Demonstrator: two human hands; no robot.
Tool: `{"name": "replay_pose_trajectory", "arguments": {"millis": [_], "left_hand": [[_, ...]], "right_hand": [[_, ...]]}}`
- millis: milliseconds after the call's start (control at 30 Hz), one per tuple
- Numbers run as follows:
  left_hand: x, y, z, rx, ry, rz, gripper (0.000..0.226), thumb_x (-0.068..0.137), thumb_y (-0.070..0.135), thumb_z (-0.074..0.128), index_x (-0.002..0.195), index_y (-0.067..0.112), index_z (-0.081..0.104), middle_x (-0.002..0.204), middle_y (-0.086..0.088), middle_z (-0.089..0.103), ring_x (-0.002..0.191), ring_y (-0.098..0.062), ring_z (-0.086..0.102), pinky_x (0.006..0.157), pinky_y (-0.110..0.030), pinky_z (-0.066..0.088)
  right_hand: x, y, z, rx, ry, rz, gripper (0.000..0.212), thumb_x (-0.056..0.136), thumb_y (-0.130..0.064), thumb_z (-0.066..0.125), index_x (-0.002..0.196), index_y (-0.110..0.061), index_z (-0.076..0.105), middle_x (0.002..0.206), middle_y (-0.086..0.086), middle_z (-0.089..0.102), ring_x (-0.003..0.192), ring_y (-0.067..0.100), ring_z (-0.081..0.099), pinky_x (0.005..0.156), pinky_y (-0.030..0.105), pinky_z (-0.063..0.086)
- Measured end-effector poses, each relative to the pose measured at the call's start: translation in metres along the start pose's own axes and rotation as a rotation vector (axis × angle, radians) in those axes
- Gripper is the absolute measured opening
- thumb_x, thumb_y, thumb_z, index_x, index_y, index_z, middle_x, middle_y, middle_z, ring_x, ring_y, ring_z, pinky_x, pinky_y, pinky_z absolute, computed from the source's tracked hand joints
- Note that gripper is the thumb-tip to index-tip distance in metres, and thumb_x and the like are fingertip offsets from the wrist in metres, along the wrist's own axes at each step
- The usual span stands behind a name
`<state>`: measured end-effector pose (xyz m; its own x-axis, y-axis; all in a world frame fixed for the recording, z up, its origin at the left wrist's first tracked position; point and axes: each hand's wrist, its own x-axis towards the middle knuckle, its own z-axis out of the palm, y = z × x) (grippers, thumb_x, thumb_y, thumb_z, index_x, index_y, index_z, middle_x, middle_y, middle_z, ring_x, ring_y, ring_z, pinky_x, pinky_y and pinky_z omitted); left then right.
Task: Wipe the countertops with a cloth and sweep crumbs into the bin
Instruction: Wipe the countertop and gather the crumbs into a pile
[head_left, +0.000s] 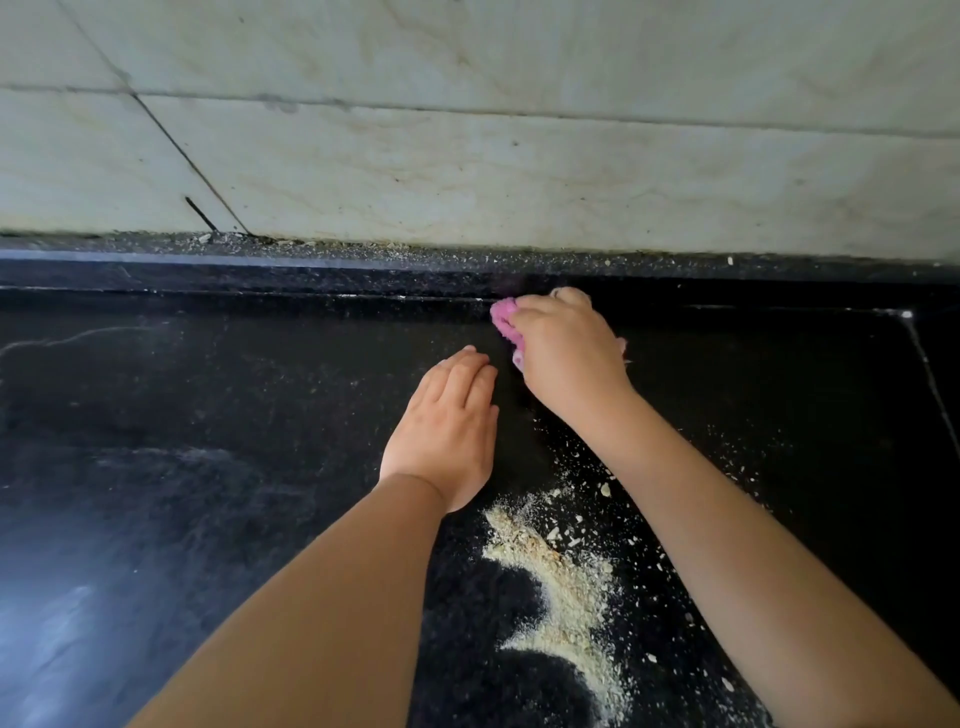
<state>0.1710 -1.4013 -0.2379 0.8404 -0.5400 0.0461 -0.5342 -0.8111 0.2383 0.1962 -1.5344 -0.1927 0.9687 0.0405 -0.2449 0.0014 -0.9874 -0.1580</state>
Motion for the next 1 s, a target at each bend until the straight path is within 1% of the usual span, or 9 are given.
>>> {"name": "replay_pose_trajectory", "arguments": {"millis": [133,267,400,467,567,667,733,867,1000], "left_hand": [[0.000,-0.001,-0.001,-0.014,-0.009,-0.003,0.045,0.083,0.021,0.033,0.105,-0.006,0.063,0.106,-0.016,0.064,0.104,-0.031,0.061,0.098,-0.034,0.035],[0.000,-0.001,-0.002,-0.009,-0.016,0.012,0.045,0.083,0.022,0.033,0.104,-0.004,0.063,0.105,-0.014,0.064,0.103,-0.030,0.061,0.089,-0.042,0.047],[-0.001,0.000,-0.003,-0.014,-0.028,0.005,0.046,0.083,0.022,0.033,0.105,-0.005,0.063,0.107,-0.015,0.064,0.104,-0.031,0.061,0.093,-0.036,0.044],[-0.001,-0.001,-0.003,-0.020,-0.034,0.006,0.045,0.083,0.021,0.033,0.105,-0.007,0.062,0.106,-0.017,0.064,0.103,-0.033,0.060,0.099,-0.031,0.034],[0.000,-0.001,-0.003,-0.029,-0.048,0.012,0.046,0.083,0.020,0.033,0.105,-0.009,0.060,0.106,-0.020,0.063,0.104,-0.036,0.059,0.098,-0.033,0.027],[-0.001,-0.001,-0.003,-0.083,-0.074,-0.004,0.042,0.088,0.018,0.037,0.112,-0.010,0.057,0.115,-0.022,0.059,0.114,-0.037,0.052,0.101,-0.037,0.034],[-0.001,-0.001,-0.003,-0.121,-0.096,-0.028,0.038,0.091,0.012,0.041,0.122,-0.009,0.050,0.126,-0.022,0.051,0.125,-0.036,0.041,0.106,-0.037,0.024],[-0.002,-0.001,-0.002,-0.119,-0.097,-0.036,0.047,0.088,0.017,0.034,0.124,-0.010,0.048,0.128,-0.023,0.048,0.127,-0.037,0.038,0.107,-0.036,0.020],[-0.003,0.000,-0.004,-0.125,-0.097,-0.036,0.043,0.093,0.016,0.035,0.128,-0.008,0.043,0.134,-0.022,0.042,0.130,-0.034,0.032,0.109,-0.032,0.015]], "right_hand": [[-0.009,0.018,-0.035,0.133,-0.327,-0.010,0.017,0.086,-0.014,0.051,0.093,-0.010,0.066,0.090,0.006,0.065,0.074,0.016,0.052,0.071,0.029,0.048],[-0.034,0.041,-0.069,0.188,-0.512,0.005,0.032,0.084,-0.004,0.050,0.084,-0.027,0.071,0.070,-0.017,0.062,0.038,0.001,0.042,0.038,0.011,0.031],[-0.030,0.036,-0.050,0.356,-0.237,0.048,0.028,0.090,-0.007,0.044,0.089,-0.017,0.071,0.082,-0.008,0.068,0.047,0.010,0.054,0.042,0.021,0.043],[-0.028,0.024,-0.030,0.382,-0.170,0.013,0.029,0.092,-0.003,0.039,0.098,-0.006,0.067,0.095,0.000,0.068,0.075,0.023,0.064,0.063,0.026,0.049],[-0.041,0.025,-0.012,0.299,-0.200,-0.107,0.029,0.090,-0.002,0.043,0.106,-0.009,0.066,0.116,0.008,0.061,0.109,0.025,0.050,0.082,0.019,0.031],[-0.069,0.041,-0.024,0.461,-0.492,-0.105,0.034,0.088,-0.007,0.051,0.088,-0.035,0.070,0.094,-0.025,0.064,0.097,0.021,0.061,0.091,0.029,0.043],[-0.082,0.052,-0.036,0.484,-0.467,-0.104,0.034,0.086,-0.007,0.056,0.085,-0.038,0.068,0.088,-0.037,0.056,0.091,0.003,0.061,0.091,0.024,0.045],[-0.067,0.059,-0.029,0.471,-0.002,-0.005,0.029,0.087,-0.006,0.053,0.107,-0.024,0.064,0.114,-0.010,0.063,0.098,0.011,0.057,0.091,0.023,0.043],[-0.050,0.042,-0.001,0.416,-0.036,-0.068,0.031,0.091,-0.004,0.045,0.112,-0.017,0.064,0.121,0.001,0.059,0.099,0.010,0.045,0.084,0.013,0.031]]}}
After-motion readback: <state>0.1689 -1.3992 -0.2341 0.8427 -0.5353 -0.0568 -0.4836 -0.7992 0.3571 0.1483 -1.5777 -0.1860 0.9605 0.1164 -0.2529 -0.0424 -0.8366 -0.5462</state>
